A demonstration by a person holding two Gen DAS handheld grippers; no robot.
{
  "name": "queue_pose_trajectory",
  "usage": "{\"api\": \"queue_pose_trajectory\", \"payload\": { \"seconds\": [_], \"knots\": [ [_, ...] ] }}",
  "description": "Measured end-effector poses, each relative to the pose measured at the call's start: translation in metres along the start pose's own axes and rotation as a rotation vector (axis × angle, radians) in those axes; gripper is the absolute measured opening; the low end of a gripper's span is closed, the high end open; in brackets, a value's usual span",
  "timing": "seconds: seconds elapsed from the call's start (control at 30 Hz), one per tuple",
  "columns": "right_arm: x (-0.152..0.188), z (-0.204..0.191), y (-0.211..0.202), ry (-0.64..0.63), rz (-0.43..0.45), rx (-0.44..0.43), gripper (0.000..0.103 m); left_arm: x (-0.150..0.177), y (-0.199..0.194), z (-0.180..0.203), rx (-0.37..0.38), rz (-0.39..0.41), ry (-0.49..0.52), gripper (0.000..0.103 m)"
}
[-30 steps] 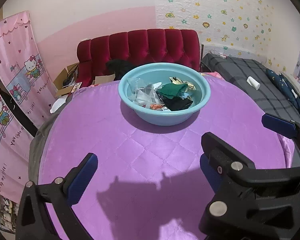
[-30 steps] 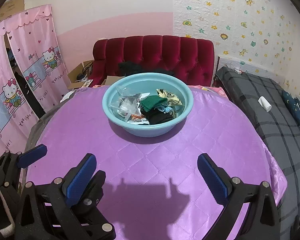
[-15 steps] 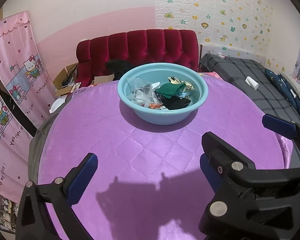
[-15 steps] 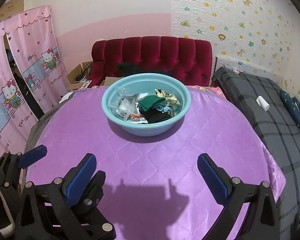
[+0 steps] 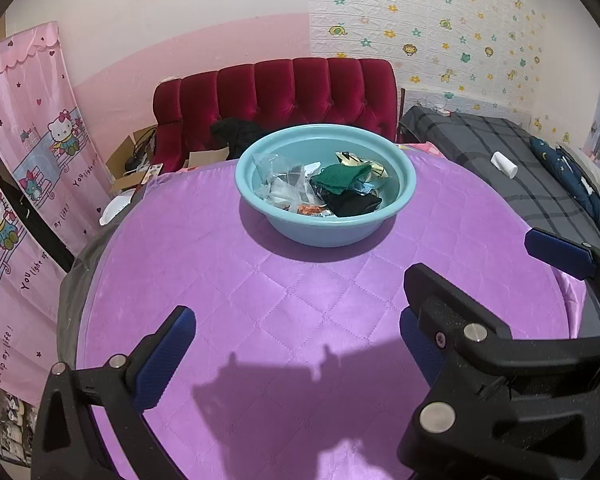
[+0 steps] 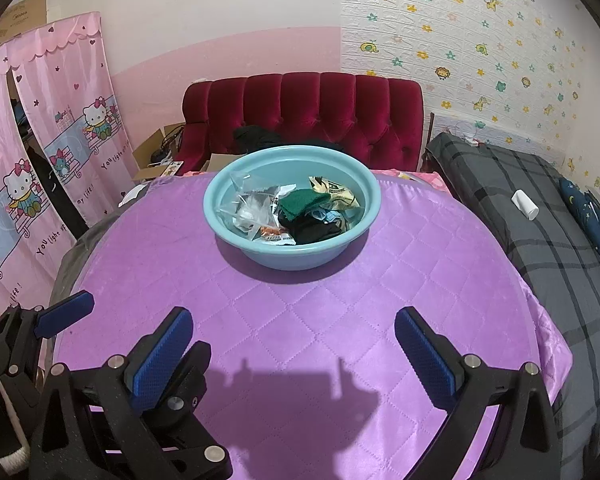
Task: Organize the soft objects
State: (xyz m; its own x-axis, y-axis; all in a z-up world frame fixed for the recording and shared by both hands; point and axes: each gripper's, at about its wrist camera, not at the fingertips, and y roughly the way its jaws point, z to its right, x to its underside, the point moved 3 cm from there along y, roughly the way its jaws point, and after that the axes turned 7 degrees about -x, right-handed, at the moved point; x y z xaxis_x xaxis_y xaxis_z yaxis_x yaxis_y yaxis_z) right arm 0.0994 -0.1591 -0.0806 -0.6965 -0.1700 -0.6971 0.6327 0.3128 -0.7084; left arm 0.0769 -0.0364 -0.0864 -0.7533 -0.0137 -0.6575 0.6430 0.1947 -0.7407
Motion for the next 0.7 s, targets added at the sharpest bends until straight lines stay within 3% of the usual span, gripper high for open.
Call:
{"api": "queue_pose_trajectory", "payload": {
  "seconds": [0.7],
  "knots": [
    [0.0004,-0.0023,-0.0008,-0.003,0.001,0.002,0.103,0.0023,-0.0008,-0.0012,-0.001,-0.002,-0.001,0.103]
  ]
}}
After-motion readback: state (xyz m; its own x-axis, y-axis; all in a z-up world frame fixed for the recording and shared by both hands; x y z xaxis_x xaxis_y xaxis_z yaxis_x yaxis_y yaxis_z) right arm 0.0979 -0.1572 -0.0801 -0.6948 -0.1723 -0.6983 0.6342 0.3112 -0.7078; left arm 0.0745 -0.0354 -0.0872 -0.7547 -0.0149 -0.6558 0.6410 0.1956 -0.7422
